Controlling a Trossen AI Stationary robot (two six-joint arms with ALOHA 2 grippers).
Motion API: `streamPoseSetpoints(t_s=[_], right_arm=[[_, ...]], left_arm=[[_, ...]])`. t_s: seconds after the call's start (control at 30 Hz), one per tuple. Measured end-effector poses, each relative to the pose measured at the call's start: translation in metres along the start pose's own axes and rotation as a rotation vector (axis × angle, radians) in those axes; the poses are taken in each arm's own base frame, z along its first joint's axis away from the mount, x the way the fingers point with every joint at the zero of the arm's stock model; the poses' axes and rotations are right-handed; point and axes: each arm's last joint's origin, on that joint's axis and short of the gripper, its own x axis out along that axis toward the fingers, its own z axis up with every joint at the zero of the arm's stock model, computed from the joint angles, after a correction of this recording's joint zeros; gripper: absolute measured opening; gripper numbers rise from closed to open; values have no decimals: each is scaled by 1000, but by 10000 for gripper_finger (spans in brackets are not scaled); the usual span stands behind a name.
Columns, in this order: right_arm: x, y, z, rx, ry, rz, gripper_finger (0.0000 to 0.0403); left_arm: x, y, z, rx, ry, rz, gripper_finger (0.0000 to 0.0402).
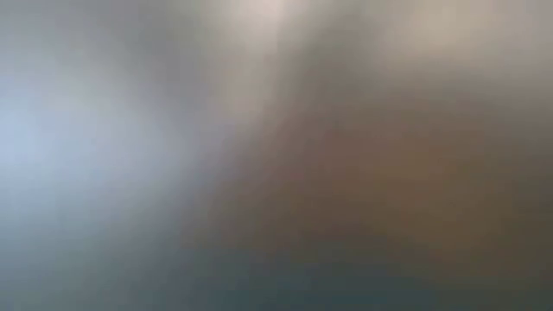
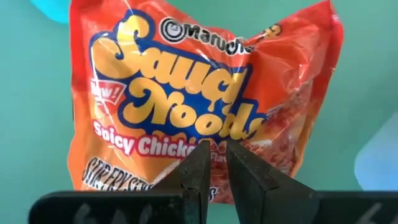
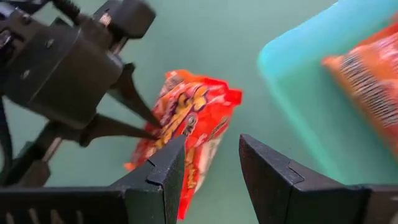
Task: Sort Maruchan noodles
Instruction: Put the red noodle pack into the green bin
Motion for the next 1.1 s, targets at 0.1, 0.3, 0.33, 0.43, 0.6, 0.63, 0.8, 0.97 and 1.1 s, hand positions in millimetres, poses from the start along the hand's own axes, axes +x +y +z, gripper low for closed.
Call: streamPoseSetpoints(t_s=[0.1, 0.3, 0.33, 0.43, 0.6, 0.63, 0.8, 0.97, 1.1], right_arm=[[9, 0, -11, 47, 1, 53, 139], [22, -6, -24, 123, -29, 105, 139], [23, -7, -25, 119, -36, 108, 139], [24, -8, -27, 129, -28, 104, 139], [25, -11, -34, 128, 17, 79, 131], [25, -12, -35, 122, 25, 73, 126], [29, -15, -44, 118, 49, 64, 99], [30, -15, -46, 124, 72, 88, 112], [31, -17, -49, 112, 80, 86, 148]], left_arm=[[3, 1, -5, -13, 13, 9, 36], [11, 0, -8, -54, 5, 15, 36], [12, -1, -7, -57, -3, 11, 36], [17, -4, -6, -71, -31, -14, 36], [23, -6, -6, -89, -55, -19, 36], [24, -6, -6, -92, -60, -18, 36], [32, -11, -5, -118, -97, -58, 36], [36, -13, -4, -133, -118, -83, 36], [37, -13, -5, -151, -118, -86, 36]])
